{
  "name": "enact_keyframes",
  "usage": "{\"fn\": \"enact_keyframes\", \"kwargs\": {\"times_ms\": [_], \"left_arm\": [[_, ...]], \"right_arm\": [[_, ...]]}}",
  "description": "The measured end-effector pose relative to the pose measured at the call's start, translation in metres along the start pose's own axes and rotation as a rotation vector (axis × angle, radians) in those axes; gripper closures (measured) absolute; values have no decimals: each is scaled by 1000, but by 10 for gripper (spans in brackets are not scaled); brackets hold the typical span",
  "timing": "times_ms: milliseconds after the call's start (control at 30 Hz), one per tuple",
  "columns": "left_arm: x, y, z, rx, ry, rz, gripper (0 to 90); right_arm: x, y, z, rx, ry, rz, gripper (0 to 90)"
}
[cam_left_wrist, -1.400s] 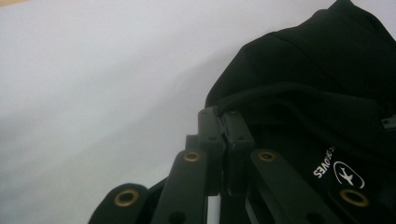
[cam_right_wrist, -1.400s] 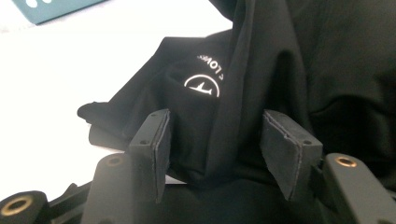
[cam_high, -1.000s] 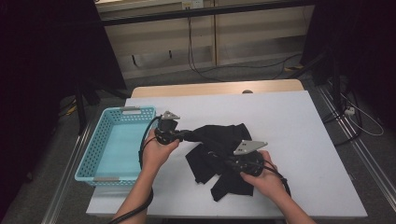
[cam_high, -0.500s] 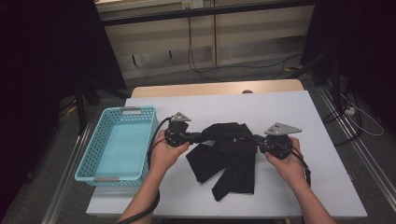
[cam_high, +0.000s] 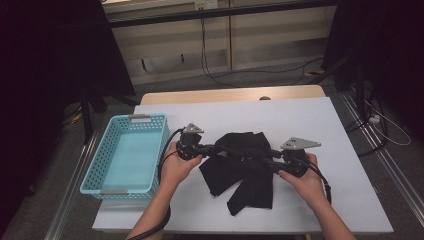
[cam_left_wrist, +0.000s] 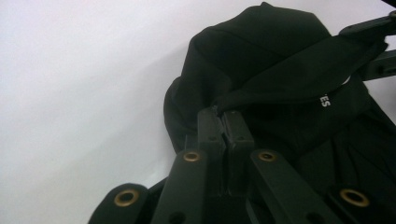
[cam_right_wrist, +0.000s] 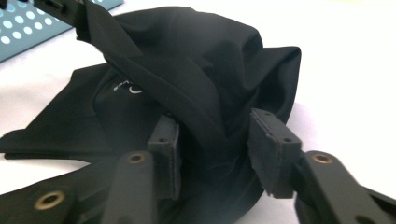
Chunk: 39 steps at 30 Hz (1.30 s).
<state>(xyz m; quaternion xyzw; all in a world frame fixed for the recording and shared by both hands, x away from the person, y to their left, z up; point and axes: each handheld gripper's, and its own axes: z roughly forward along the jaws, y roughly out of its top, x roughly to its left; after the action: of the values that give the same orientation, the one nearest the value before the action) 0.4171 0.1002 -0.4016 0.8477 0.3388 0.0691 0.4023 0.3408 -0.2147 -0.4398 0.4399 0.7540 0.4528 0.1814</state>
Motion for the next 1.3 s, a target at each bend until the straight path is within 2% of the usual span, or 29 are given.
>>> {"fn": "enact_keyframes", "kwargs": {"times_ms": [100,367,533,633,800,1033,1300], "left_arm": [[3,-2,1,-7,12,-23,878],[12,-3,0,-10,50,-50,879],[15,-2,0,-10,63,-60,878],[15,-2,0,-13,68,-55,879],[13,0,1,-23,73,-60,878],[11,3,1,-25,71,-54,879],[11,6,1,-20,72,-47,878]], "right_arm": [[2,0,-3,-1,3,9,510],[11,1,-8,-15,25,1,449],[16,1,-8,-13,42,-4,446],[19,0,-6,-6,52,-7,452],[31,-4,7,38,82,-45,444],[43,-5,14,53,115,-54,428],[59,-7,27,87,131,-86,349]]}}
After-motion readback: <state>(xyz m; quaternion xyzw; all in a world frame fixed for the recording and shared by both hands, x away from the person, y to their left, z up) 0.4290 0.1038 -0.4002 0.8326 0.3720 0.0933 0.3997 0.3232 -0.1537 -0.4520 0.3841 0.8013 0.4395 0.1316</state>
